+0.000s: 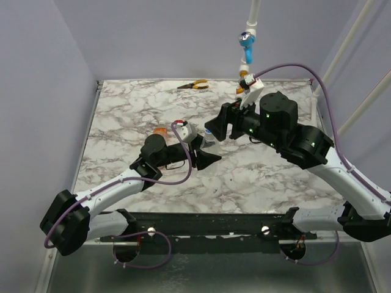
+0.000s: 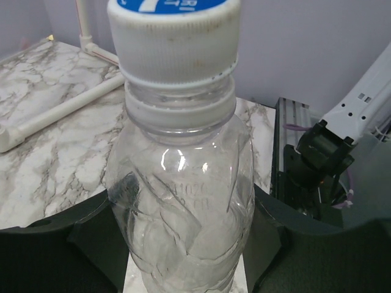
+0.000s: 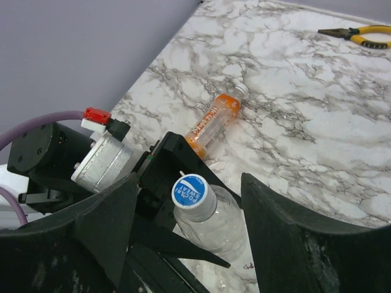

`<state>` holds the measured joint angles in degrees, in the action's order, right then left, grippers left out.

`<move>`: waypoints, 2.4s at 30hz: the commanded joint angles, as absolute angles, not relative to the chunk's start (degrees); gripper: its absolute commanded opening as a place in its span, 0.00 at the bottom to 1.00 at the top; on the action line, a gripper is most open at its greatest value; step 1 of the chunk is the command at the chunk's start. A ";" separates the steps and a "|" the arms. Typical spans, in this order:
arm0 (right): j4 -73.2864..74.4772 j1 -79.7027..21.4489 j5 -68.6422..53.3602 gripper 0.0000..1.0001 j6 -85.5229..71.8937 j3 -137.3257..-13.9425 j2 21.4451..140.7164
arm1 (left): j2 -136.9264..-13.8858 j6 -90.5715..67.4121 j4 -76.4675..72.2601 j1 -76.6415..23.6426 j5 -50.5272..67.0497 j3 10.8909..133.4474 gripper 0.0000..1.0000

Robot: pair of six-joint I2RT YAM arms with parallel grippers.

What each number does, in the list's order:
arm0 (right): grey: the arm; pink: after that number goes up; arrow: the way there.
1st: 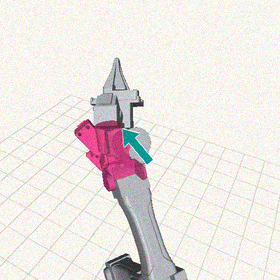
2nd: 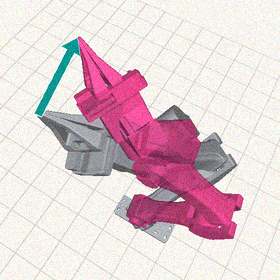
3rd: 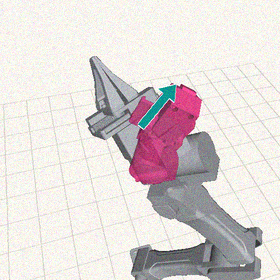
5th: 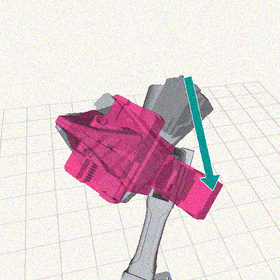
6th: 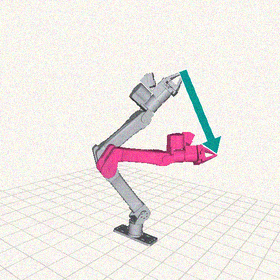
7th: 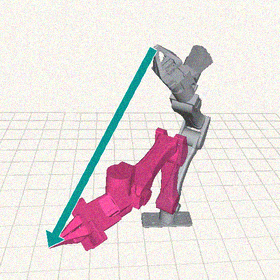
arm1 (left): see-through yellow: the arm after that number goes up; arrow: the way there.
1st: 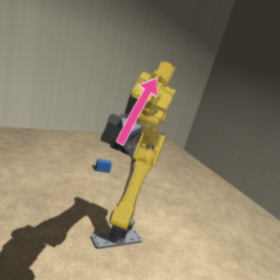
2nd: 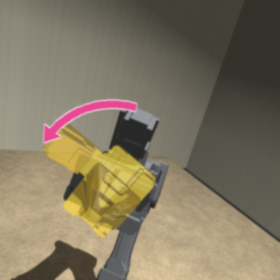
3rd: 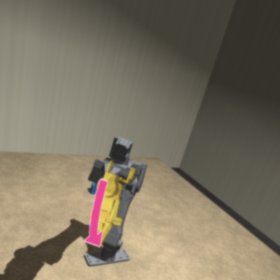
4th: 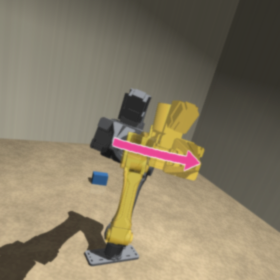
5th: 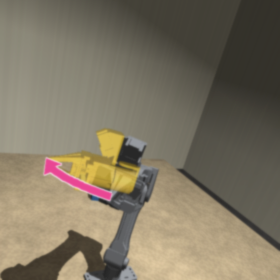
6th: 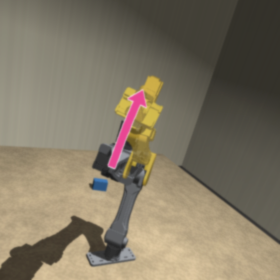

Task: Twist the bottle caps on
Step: Screw the bottle cap onto the plastic bottle.

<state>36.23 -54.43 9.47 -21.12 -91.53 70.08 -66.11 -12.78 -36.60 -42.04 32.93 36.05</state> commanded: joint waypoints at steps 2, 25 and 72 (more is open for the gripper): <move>34.28 -54.67 5.95 0.73 -18.81 -91.49 71.98 | -65.74 -14.93 -36.25 -41.38 38.49 36.63 0.29; 33.17 -54.71 7.91 0.54 -20.21 -88.59 72.94 | -65.58 -16.87 -36.65 -40.37 40.29 37.97 0.29; 32.08 -54.67 5.80 0.54 -23.57 -86.81 72.98 | -67.54 -19.86 -39.40 -37.26 41.00 37.71 0.29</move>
